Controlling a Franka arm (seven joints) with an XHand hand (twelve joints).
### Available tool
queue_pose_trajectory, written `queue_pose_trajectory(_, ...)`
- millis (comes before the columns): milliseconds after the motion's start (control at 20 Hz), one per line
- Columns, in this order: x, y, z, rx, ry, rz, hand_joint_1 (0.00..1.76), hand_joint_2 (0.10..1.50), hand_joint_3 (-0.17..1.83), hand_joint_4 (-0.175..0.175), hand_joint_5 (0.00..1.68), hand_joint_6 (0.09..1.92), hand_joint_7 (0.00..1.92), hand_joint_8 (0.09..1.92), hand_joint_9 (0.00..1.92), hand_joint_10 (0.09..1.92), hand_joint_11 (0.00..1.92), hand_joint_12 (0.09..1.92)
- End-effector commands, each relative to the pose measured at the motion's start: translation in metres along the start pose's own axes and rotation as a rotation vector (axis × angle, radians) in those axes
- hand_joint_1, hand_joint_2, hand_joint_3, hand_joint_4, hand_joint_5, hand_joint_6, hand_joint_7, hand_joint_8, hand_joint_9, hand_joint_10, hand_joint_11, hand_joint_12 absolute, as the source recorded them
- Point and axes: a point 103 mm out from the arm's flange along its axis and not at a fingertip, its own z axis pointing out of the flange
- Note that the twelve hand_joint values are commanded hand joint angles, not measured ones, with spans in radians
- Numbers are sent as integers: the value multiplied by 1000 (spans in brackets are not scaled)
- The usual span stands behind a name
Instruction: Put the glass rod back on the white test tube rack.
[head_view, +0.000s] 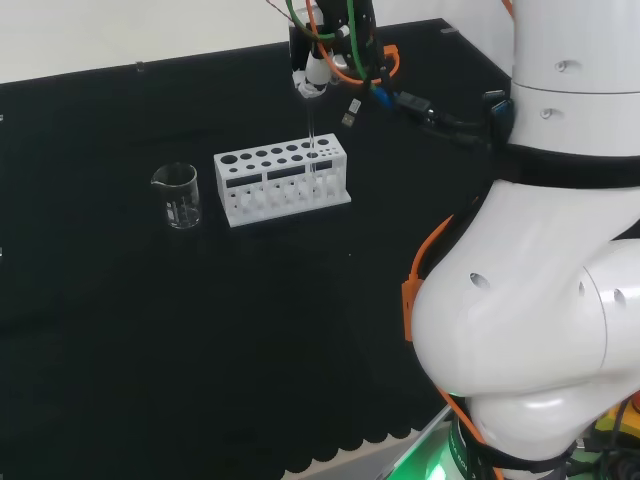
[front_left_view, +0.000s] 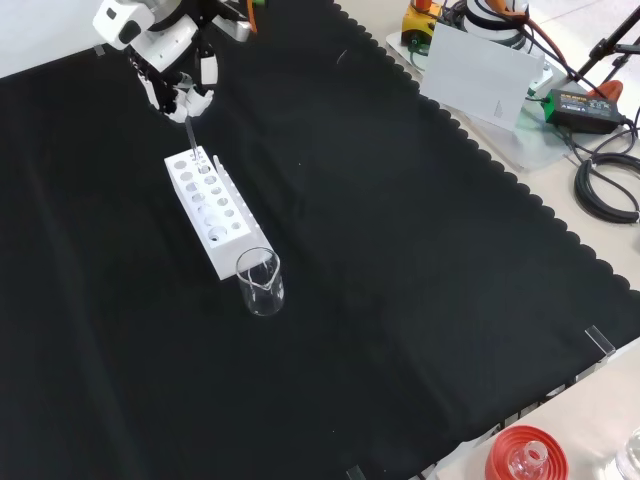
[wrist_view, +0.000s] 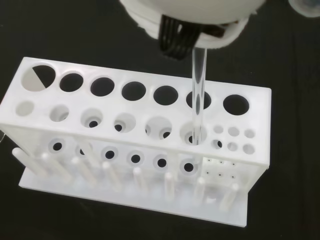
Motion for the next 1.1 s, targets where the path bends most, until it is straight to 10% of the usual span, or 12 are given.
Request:
queue_pose_trajectory(50, -3, 5, 8, 13, 0, 4, 1326, 708, 568, -175, 1178, 567, 1374, 685, 1751, 322, 1557, 661)
queue_pose_trajectory(700, -5, 8, 5, 19, 14, 14, 1326, 710, 567, -175, 1174, 573, 1373, 686, 1749, 323, 1558, 661)
queue_pose_trajectory(1100, -9, 9, 2, 132, 30, 11, 1321, 646, 614, -175, 1016, 837, 1361, 583, 1752, 303, 1643, 595)
